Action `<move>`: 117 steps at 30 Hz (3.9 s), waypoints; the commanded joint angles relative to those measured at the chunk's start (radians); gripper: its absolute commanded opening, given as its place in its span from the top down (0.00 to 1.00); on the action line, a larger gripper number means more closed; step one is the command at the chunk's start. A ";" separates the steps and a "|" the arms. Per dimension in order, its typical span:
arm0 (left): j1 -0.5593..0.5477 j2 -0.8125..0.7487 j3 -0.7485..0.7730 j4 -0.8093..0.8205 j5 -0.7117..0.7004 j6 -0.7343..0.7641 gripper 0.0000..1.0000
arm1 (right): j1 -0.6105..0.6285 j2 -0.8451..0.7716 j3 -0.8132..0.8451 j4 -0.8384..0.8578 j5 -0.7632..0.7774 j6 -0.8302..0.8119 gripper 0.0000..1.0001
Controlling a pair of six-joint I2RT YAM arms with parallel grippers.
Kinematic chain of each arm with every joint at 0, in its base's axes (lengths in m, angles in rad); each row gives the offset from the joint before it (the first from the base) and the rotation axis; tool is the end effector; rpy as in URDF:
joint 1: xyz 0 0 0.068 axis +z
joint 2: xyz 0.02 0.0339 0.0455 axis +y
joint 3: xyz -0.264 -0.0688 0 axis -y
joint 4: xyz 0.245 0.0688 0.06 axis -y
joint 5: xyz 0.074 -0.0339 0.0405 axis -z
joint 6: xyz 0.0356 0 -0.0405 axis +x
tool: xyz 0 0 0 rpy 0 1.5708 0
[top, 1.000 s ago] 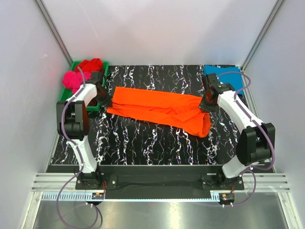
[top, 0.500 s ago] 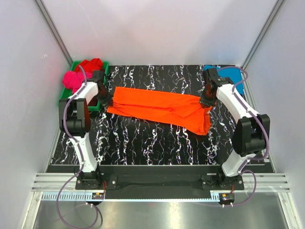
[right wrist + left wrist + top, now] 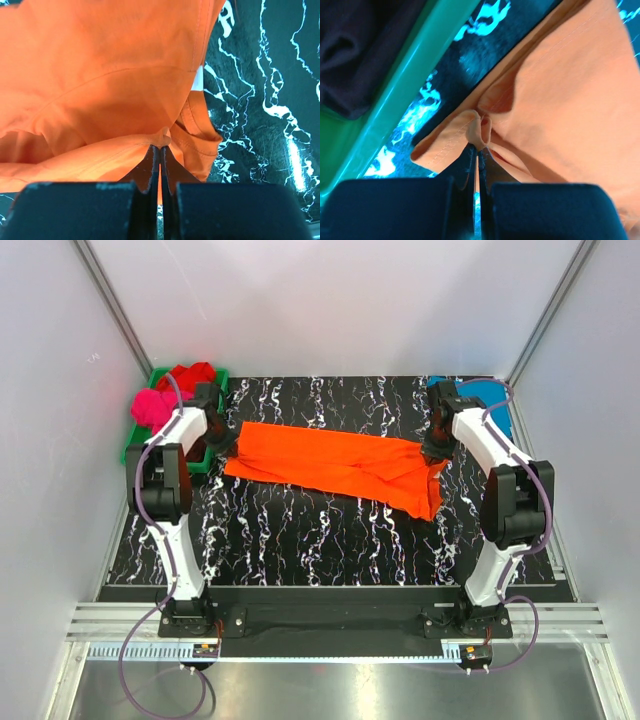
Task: Fold and stack the t-shirts
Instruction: Fold the tshirt
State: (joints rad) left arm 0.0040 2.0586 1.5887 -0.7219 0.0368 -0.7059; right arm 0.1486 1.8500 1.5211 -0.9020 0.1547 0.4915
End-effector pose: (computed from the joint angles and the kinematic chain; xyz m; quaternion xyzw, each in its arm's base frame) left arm 0.4299 0.0004 0.1875 -0.3380 0.9219 -0.0817 0.1706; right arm 0.3770 0.0509 0.2420 0.1805 0.9660 -0.0192 0.1840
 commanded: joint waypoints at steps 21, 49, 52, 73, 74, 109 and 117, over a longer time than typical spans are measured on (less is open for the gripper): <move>-0.027 -0.147 -0.196 0.143 -0.017 0.095 0.43 | -0.015 0.089 0.143 0.002 -0.069 -0.037 1.00; -0.033 -0.097 -0.216 0.119 -0.069 0.144 0.90 | -0.015 0.064 0.139 -0.018 -0.043 -0.050 1.00; -0.033 -0.112 -0.190 0.072 -0.097 0.175 1.00 | -0.017 0.066 0.146 -0.049 -0.004 -0.063 1.00; -0.035 -0.172 -0.296 0.093 -0.160 0.217 1.00 | -0.017 0.165 0.227 0.012 -0.014 -0.189 1.00; -0.035 -0.170 -0.294 0.096 -0.153 0.215 1.00 | -0.018 0.173 0.235 0.014 -0.029 -0.203 0.97; -0.070 -0.115 -0.217 0.032 -0.167 0.243 1.00 | -0.014 0.347 0.496 0.002 -0.277 -0.372 1.00; -0.072 -0.179 -0.214 0.001 -0.158 0.229 0.69 | -0.017 0.365 0.490 -0.034 -0.288 -0.315 0.67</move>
State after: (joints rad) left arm -0.0643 1.9335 1.3296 -0.7044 -0.1169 -0.4755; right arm 0.1364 2.2353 2.0041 -0.9226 -0.1326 0.1520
